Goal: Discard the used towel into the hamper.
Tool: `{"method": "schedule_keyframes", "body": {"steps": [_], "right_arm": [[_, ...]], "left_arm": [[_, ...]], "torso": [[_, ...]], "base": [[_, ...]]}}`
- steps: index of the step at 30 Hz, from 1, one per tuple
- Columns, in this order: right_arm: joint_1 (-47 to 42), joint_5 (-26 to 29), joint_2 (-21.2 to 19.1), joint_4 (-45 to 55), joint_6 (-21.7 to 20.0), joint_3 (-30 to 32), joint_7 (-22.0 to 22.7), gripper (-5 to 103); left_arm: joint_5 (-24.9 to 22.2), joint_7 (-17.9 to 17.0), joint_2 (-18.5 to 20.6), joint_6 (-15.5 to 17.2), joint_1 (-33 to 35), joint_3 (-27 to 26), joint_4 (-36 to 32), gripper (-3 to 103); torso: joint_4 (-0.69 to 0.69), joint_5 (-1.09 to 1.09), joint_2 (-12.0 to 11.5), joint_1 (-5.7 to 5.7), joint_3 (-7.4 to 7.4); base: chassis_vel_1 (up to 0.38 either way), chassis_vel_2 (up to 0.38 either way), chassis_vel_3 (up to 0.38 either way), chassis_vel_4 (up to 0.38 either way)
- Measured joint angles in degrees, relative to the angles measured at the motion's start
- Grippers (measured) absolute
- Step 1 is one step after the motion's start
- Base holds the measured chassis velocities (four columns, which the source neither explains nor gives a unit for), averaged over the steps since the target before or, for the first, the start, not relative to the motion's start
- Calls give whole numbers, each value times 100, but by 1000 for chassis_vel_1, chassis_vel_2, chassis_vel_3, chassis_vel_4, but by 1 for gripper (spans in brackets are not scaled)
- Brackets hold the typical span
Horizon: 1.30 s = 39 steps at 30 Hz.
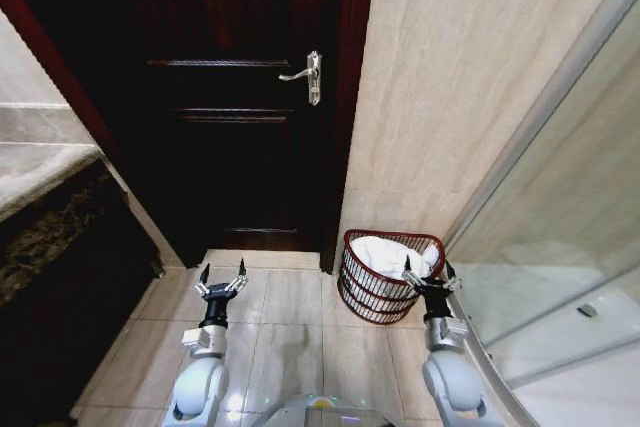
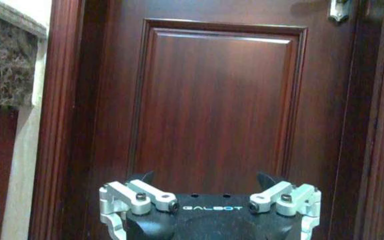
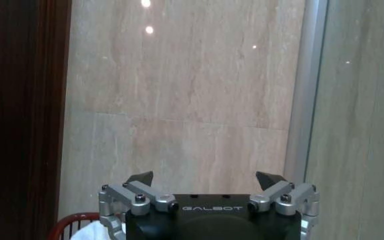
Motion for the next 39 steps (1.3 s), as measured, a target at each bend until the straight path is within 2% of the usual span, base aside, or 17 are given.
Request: {"method": "schedule_keyframes", "body": {"steps": [13, 16, 19, 25, 30, 36, 39], "right_arm": [[38, 111, 7, 26, 58, 50, -116, 100], [-15, 133, 7, 101, 73, 41, -182, 100], [-92, 156, 45, 216, 77, -15, -200, 100], [-180, 158, 68, 371, 76, -54, -200, 100], [-269, 155, 81, 456, 71, -54, -194, 100], [-381, 70, 145, 494, 106, 19, -246, 100], [-431, 27, 203, 501, 127, 62, -356, 100]], "left_arm": [[-52, -129, -52, 318, 1, 121, -171, 100], [-12, -135, -28, 452, 23, 113, -264, 100], [49, -184, 6, 769, 63, 49, -440, 100], [270, -256, -56, 985, 75, -126, -691, 100], [344, -311, -55, 1056, 146, -114, -835, 100], [831, -449, -28, 1047, 75, -160, -852, 100], [909, -439, 4, 1043, 48, -166, -887, 100]], "torso": [[0, 0, 0, 1, 0], [0, 0, 0, 1, 0], [0, 0, 0, 1, 0], [0, 0, 41, 18, 25], [0, 0, 134, 56, 79], [-1, 0, 295, 125, 169], [-1, 0, 368, 151, 217]], "base": [[0, 0, 0, 0], [0, 0, 0, 0], [0, 0, 0, 0], [0, 0, 0, 0], [0, 0, 0, 0], [0, 0, 0, 0], [0, 0, 0, 0]]}}
